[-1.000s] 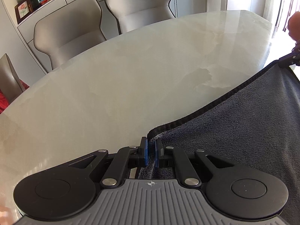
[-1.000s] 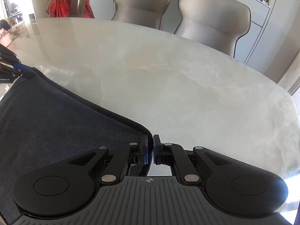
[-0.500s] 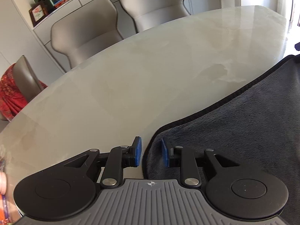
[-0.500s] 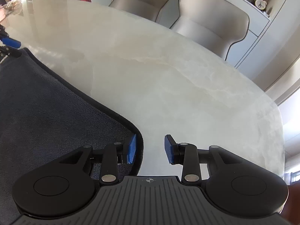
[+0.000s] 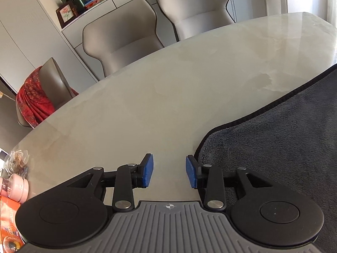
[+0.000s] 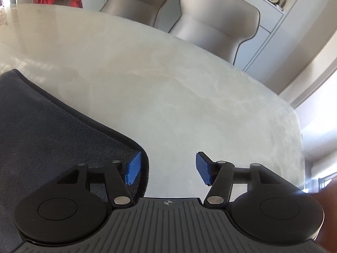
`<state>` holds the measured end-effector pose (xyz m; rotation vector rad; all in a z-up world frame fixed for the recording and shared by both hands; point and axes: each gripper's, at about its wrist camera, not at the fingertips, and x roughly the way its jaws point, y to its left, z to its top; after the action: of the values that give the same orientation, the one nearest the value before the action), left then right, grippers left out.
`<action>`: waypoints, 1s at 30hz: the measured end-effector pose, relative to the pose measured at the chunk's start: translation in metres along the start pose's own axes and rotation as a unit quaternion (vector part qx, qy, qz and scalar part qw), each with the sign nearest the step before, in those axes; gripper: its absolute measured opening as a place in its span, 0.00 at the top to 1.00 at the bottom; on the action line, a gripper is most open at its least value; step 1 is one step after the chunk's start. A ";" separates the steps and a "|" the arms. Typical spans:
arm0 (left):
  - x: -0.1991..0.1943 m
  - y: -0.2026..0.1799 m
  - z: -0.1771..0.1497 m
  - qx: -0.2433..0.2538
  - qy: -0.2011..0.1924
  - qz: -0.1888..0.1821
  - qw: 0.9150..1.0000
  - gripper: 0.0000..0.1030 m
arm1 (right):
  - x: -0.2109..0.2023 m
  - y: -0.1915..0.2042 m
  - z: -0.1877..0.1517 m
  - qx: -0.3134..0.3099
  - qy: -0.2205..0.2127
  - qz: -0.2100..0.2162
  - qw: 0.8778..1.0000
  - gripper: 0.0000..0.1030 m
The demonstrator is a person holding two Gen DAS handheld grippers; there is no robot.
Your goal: Fold towel
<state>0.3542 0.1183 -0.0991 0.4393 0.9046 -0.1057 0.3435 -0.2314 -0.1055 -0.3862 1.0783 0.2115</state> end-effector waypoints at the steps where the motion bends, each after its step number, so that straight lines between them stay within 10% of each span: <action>1: 0.000 -0.001 0.000 -0.002 0.000 -0.003 1.000 0.65 | 0.004 0.000 -0.002 0.000 0.016 -0.001 1.000 0.43; 12: -0.012 -0.024 0.006 0.006 -0.014 -0.046 0.999 0.64 | -0.027 0.019 -0.016 0.023 -0.023 0.049 0.998 0.43; 30: -0.074 -0.075 -0.073 -0.036 0.030 -0.111 0.993 0.55 | -0.070 0.098 -0.110 0.080 0.041 0.191 0.977 0.37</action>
<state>0.2343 0.0732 -0.1052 0.2752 1.0107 -0.2635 0.1872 -0.1847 -0.1085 -0.0383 1.2373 0.4496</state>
